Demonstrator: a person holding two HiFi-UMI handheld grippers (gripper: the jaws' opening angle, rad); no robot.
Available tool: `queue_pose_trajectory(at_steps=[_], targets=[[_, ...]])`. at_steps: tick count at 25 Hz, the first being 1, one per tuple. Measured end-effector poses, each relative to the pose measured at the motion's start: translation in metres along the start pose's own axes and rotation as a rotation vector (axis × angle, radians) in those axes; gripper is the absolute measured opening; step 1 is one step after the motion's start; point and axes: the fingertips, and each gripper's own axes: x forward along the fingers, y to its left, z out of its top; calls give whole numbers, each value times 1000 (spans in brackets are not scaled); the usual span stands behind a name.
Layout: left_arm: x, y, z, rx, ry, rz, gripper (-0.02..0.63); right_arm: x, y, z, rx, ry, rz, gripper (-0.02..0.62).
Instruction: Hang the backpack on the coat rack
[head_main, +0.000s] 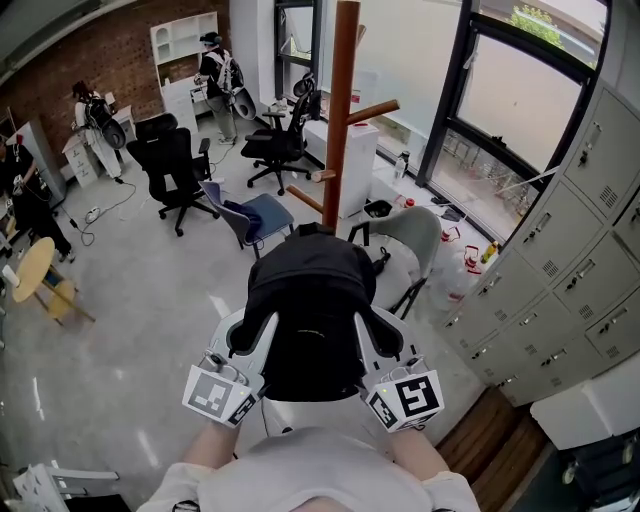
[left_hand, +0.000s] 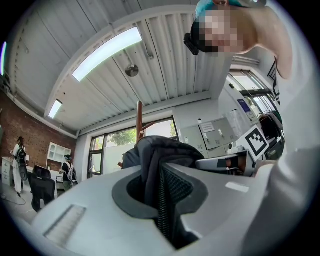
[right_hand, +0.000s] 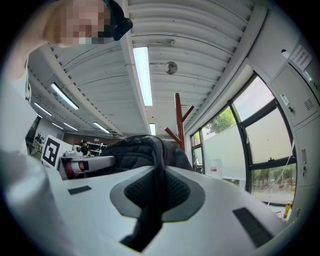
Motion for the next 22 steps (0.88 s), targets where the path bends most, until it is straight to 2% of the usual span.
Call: queue_pose_trajectory(at_steps=[12,22], targets=[[2,3,61,136,-91,-23,40,3,7,54,-60,-105,40,40],[14,9,93,198,-154,-40,40,14,2,88,-121,-167,32,40]])
